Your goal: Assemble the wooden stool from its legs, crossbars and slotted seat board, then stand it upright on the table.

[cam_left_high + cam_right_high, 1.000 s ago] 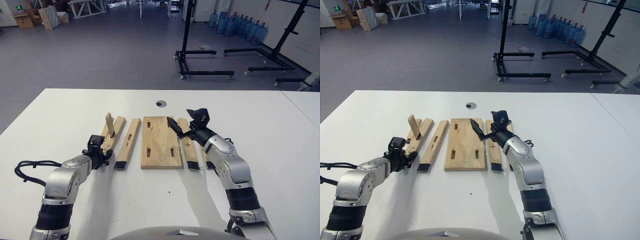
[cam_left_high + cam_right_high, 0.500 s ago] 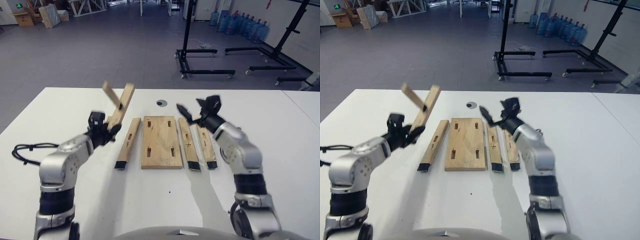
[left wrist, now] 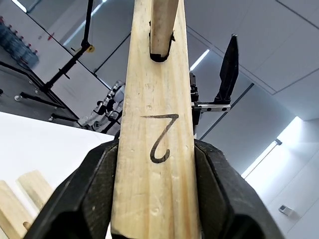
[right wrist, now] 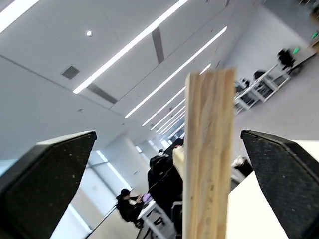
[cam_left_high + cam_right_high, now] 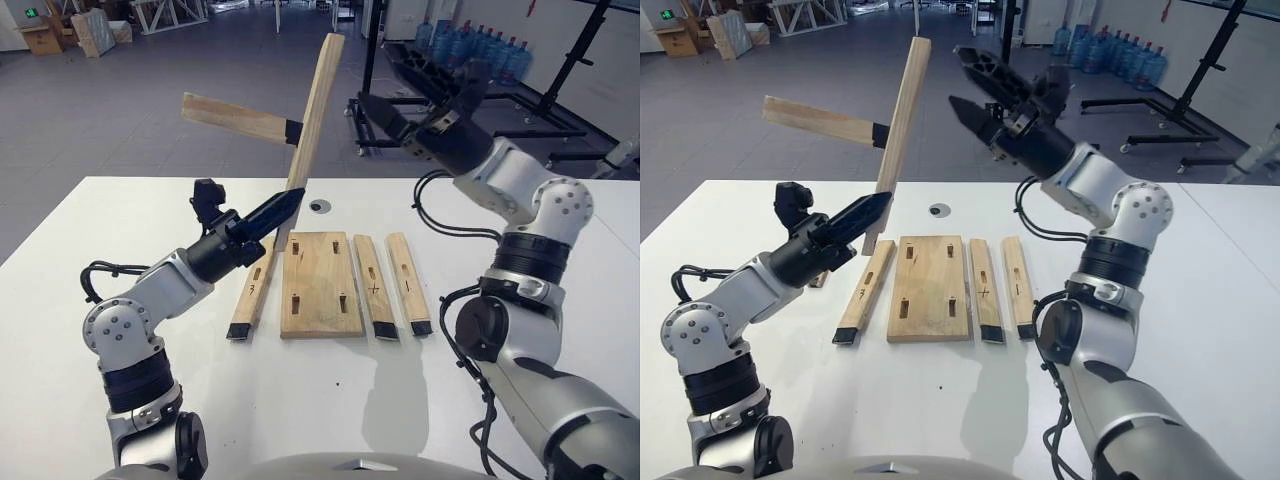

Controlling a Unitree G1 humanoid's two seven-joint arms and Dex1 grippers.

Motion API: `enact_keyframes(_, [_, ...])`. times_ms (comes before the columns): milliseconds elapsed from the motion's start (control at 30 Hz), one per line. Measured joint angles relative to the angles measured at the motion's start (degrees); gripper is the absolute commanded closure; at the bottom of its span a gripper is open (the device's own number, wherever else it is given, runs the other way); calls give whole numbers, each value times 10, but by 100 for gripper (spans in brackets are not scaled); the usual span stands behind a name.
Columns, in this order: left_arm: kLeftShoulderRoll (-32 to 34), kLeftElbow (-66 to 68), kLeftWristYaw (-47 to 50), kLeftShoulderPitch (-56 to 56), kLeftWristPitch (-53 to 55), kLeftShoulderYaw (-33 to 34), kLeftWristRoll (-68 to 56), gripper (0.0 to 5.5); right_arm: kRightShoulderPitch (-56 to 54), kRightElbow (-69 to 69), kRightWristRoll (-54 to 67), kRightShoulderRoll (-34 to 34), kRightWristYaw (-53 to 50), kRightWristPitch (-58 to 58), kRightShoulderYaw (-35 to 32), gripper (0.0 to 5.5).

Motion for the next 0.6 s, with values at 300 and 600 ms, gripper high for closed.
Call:
enact_keyframes(300, [73, -5, 45, 33, -30, -57, -183, 346, 17, -15, 92, -1, -69, -14, 44, 17])
enact_keyframes(600, [133, -13, 43, 54, -69, -118, -214, 346, 74, -73, 172, 14, -129, -53, 117, 17])
